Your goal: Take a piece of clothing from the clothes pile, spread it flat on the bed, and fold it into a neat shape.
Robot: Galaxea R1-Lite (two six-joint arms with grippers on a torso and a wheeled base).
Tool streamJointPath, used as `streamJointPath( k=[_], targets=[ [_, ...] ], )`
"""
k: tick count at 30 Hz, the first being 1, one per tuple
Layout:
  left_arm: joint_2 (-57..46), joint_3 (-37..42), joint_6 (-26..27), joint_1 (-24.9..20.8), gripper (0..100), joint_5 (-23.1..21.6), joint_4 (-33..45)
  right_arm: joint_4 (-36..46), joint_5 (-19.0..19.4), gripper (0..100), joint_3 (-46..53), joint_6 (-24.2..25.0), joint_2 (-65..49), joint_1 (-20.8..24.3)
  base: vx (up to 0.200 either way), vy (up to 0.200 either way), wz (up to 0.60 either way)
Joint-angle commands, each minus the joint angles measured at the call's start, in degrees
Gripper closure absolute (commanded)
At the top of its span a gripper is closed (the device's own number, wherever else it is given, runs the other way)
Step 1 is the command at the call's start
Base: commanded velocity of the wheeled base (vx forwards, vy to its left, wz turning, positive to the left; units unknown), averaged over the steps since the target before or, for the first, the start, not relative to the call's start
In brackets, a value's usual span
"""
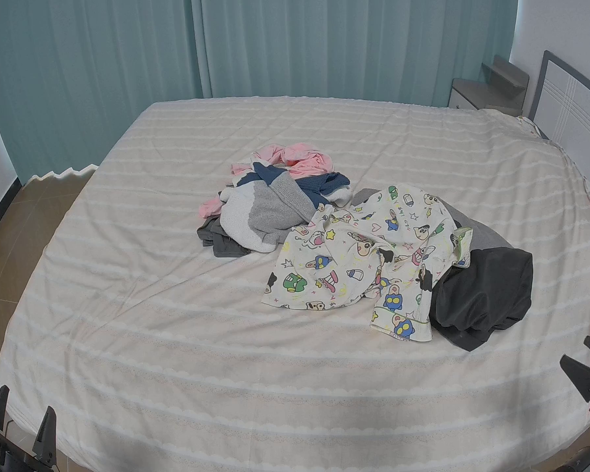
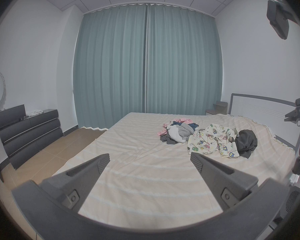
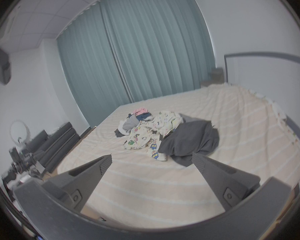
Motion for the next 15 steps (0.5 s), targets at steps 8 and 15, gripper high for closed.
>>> streamJointPath(
  k=[8, 15],
  targets=[
    [-0.93, 1.01, -0.04, -0.01, 0, 0.01, -0.01, -32.82, 3.64, 0, -9.06, 25.72, 72.44, 13.65, 0.000, 0.000, 0.00],
    [-0.93, 1.01, -0.04, -0.01, 0, 0.01, -0.01, -34.23, 3.47, 0, -14.42, 28.71, 84.13, 16.46, 0.000, 0.000, 0.00]
  ],
)
